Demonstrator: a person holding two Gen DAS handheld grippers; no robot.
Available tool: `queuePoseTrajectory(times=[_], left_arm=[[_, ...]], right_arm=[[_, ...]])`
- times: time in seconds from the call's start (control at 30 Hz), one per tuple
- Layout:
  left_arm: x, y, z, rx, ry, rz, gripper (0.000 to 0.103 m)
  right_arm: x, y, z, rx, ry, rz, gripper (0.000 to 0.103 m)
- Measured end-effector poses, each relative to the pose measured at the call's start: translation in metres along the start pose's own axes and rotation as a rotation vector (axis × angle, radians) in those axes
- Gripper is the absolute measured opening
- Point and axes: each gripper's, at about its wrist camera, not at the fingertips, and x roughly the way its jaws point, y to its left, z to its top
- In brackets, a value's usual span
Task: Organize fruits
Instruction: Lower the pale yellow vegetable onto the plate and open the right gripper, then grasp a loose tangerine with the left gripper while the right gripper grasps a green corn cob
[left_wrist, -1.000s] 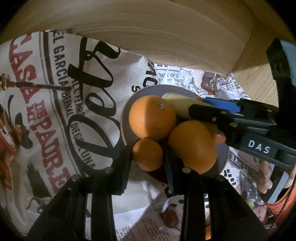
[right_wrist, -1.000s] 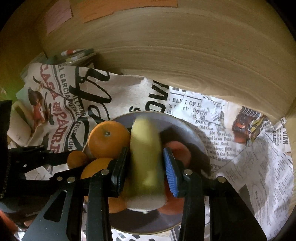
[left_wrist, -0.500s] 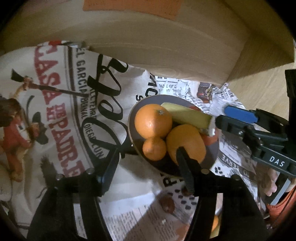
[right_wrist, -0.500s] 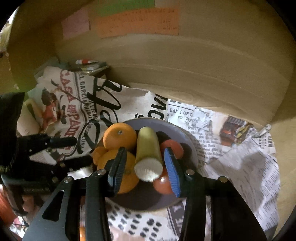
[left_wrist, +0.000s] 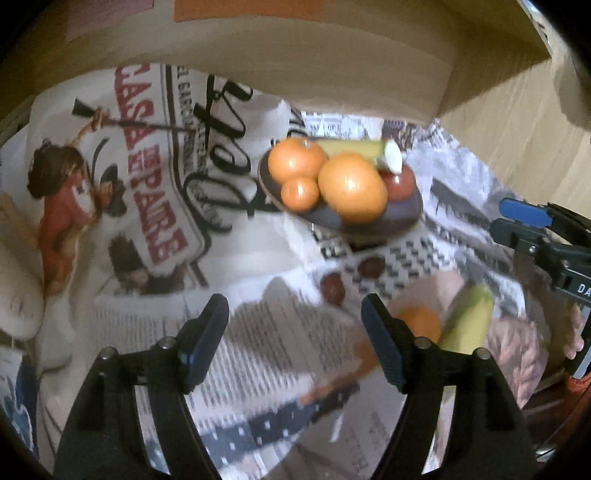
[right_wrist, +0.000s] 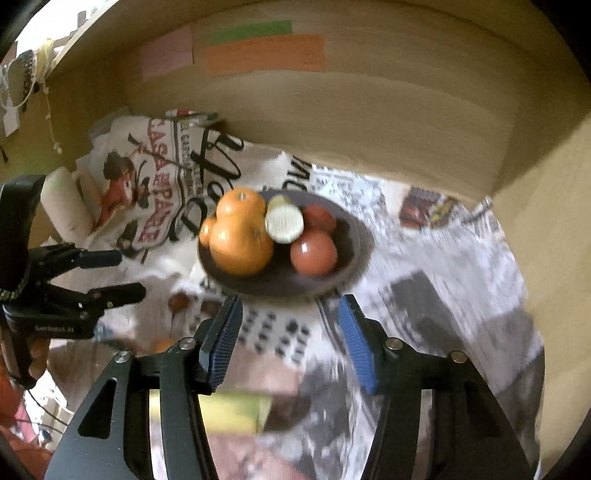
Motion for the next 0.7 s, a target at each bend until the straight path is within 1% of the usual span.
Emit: queuePoseTrajectory(times=[0.2, 0.33, 0.43, 0.53, 0.6, 0.7], left_arm=[[0.005, -0.005, -0.024, -0.024, 0.045, -0.010, 0.074], [0.004, -0.014, -0.031, -0.018, 0.044, -0.003, 0.075], [0.004, -0.022, -0.033, -0.005, 0.042, -0.012, 0.077], [0.005, -0.030, -0.036, 0.011, 0.043, -0.014, 0.077], [0.005, -0.034, -0.037, 0.022, 0.037, -0.004, 0.077], [0.005, -0.037, -0.039, 0.022, 0.042, -0.019, 0.077]], right_arm=[[-0.006, -0.001, -0.037, 0.033, 0.044, -0.008, 0.054], [-0.009, 0.001, -0.054, 0.038, 0.067, 0.000, 0.054], [-0.009, 0.004, -0.066, 0.033, 0.089, 0.008, 0.056], [-0.003, 0.006, -0.074, 0.028, 0.108, 0.001, 0.057], [0.002, 0.004, -0.076, 0.038, 0.113, 0.002, 0.061], [0.005, 0.000, -0.075, 0.070, 0.115, 0.009, 0.061]])
